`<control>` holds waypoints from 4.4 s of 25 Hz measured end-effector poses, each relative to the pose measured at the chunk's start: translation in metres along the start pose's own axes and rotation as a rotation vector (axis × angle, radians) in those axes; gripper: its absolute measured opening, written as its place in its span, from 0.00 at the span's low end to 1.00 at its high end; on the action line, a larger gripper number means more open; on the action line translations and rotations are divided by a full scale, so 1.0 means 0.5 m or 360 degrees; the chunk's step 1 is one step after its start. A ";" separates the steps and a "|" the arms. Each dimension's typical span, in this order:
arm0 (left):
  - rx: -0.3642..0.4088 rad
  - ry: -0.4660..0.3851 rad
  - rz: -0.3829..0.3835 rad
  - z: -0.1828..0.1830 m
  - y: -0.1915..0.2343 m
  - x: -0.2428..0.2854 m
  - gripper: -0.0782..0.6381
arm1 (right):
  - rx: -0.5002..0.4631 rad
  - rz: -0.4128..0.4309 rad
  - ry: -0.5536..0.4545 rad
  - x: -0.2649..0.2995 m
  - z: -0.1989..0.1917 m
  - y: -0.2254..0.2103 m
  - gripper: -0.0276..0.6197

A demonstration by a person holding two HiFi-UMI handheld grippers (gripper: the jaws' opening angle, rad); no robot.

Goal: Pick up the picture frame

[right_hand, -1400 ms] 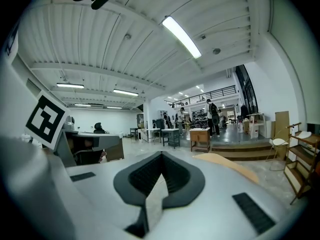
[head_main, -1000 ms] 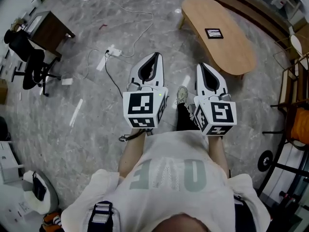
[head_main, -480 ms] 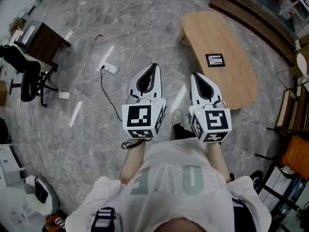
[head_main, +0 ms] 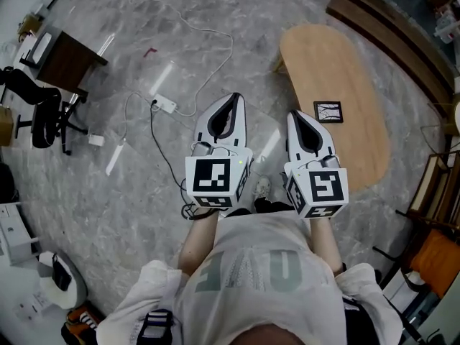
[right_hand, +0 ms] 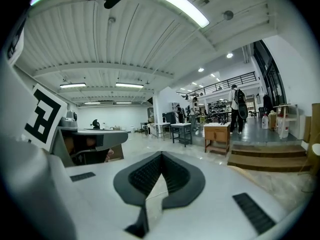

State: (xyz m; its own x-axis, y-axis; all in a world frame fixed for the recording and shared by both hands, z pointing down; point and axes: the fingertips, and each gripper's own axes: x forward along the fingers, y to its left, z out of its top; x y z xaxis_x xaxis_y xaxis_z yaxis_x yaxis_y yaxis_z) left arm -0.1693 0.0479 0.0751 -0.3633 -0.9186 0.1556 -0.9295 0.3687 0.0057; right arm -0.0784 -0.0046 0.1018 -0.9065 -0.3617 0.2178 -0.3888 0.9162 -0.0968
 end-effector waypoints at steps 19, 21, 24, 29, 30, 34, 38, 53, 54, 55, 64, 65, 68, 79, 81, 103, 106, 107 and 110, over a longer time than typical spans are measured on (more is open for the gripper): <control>0.0060 -0.0073 -0.0130 0.055 0.028 0.078 0.11 | 0.0009 -0.0122 -0.0146 0.067 0.066 -0.013 0.05; 0.0064 -0.0087 -0.0137 0.062 0.029 0.079 0.11 | 0.0000 -0.0124 -0.0166 0.067 0.074 -0.012 0.05; 0.0070 -0.0092 -0.0141 0.063 0.025 0.080 0.11 | -0.0006 -0.0120 -0.0169 0.067 0.075 -0.016 0.05; 0.0074 -0.0075 -0.0149 0.059 0.022 0.089 0.11 | 0.0008 -0.0124 -0.0173 0.071 0.077 -0.024 0.05; 0.0084 -0.0073 -0.0154 0.061 0.022 0.093 0.11 | 0.0005 -0.0123 -0.0174 0.075 0.080 -0.024 0.05; 0.0141 -0.0076 -0.0197 0.066 0.016 0.113 0.11 | -0.0010 -0.0129 -0.0183 0.092 0.090 -0.027 0.05; 0.0141 -0.0073 -0.0256 0.055 0.015 0.155 0.11 | -0.0025 -0.0137 -0.0174 0.122 0.090 -0.040 0.05; -0.0049 0.0100 -0.0380 -0.337 -0.005 0.339 0.11 | 0.0005 -0.0237 -0.0007 0.280 -0.267 -0.166 0.05; -0.0052 0.0106 -0.0396 -0.375 -0.006 0.357 0.11 | 0.0012 -0.0251 -0.0011 0.301 -0.300 -0.176 0.05; -0.0065 0.0123 -0.0407 -0.415 -0.007 0.368 0.11 | 0.0027 -0.0263 0.0000 0.317 -0.336 -0.184 0.05; -0.0084 0.0293 -0.0468 -0.610 -0.044 0.366 0.11 | 0.0167 -0.0333 0.0140 0.314 -0.540 -0.206 0.05; -0.0080 0.0296 -0.0476 -0.615 -0.048 0.367 0.11 | 0.0178 -0.0341 0.0139 0.311 -0.546 -0.209 0.05; -0.0079 0.0297 -0.0506 -0.617 -0.059 0.374 0.11 | 0.0210 -0.0367 0.0133 0.303 -0.553 -0.218 0.05; 0.0120 0.0353 -0.0830 -0.615 -0.165 0.422 0.11 | 0.0212 -0.0472 0.0123 0.267 -0.557 -0.273 0.05; 0.0246 0.0351 -0.0939 -0.621 -0.203 0.440 0.11 | 0.0232 -0.0516 0.0119 0.252 -0.565 -0.291 0.05; 0.0580 0.0306 -0.1551 -0.683 -0.524 0.505 0.11 | 0.0387 -0.1025 0.0073 0.067 -0.639 -0.453 0.05; 0.0609 0.0261 -0.1530 -0.672 -0.524 0.521 0.11 | 0.0398 -0.1043 0.0081 0.064 -0.641 -0.452 0.05; 0.0617 0.0230 -0.1530 -0.667 -0.525 0.524 0.11 | 0.0405 -0.1045 0.0087 0.063 -0.644 -0.452 0.05; 0.0663 0.0195 -0.1570 -0.674 -0.536 0.527 0.11 | 0.0418 -0.1040 0.0113 0.061 -0.658 -0.451 0.05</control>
State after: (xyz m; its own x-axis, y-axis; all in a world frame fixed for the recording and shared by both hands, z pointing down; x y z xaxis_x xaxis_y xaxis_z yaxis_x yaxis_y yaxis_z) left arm 0.0053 -0.2448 0.4473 0.5456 -0.7548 0.3642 -0.7653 -0.6258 -0.1506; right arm 0.0357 -0.1653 0.4496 -0.4647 -0.8029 0.3733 -0.8845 0.4404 -0.1540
